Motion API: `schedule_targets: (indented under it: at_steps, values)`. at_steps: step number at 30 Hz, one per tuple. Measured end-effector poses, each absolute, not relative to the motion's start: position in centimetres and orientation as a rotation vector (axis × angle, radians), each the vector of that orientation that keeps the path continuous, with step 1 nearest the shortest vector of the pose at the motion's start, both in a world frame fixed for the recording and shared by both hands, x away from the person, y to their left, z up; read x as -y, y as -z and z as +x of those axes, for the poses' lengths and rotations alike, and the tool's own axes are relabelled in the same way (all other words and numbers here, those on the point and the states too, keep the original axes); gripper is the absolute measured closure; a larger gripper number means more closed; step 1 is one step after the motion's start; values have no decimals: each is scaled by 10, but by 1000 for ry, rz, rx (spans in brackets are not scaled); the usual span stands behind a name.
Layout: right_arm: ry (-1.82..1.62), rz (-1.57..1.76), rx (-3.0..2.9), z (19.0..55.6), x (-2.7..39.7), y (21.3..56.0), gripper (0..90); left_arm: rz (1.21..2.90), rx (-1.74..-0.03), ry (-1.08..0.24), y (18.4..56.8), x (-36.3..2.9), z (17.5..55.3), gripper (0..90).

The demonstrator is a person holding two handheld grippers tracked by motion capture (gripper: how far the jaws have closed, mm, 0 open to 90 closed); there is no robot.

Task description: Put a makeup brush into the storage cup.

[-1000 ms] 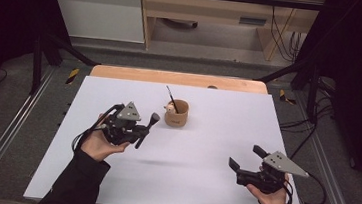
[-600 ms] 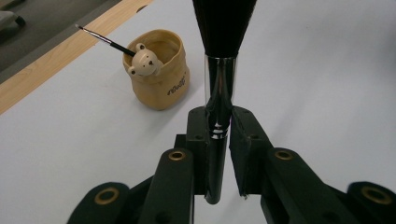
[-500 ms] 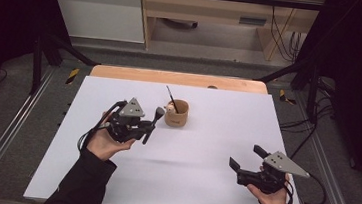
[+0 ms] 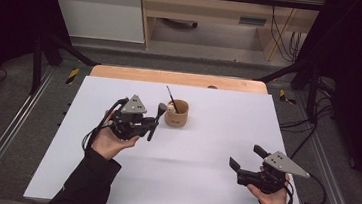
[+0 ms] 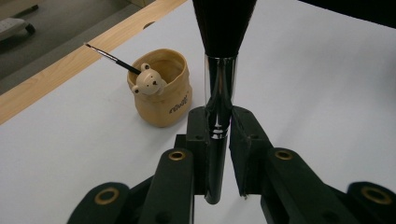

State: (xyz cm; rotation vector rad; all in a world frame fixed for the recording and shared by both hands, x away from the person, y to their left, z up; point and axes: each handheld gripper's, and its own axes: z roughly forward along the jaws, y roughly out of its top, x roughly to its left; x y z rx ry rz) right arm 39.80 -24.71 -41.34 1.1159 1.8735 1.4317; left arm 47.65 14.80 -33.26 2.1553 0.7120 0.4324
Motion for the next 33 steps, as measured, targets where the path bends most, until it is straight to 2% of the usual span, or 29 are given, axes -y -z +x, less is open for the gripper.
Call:
schedule_targets:
  at_steps: [33]
  values:
    - [-1437, 1113, -1870, 398, 248, 413, 56, 2024, -792, -494, 330, -133, 493, 778]
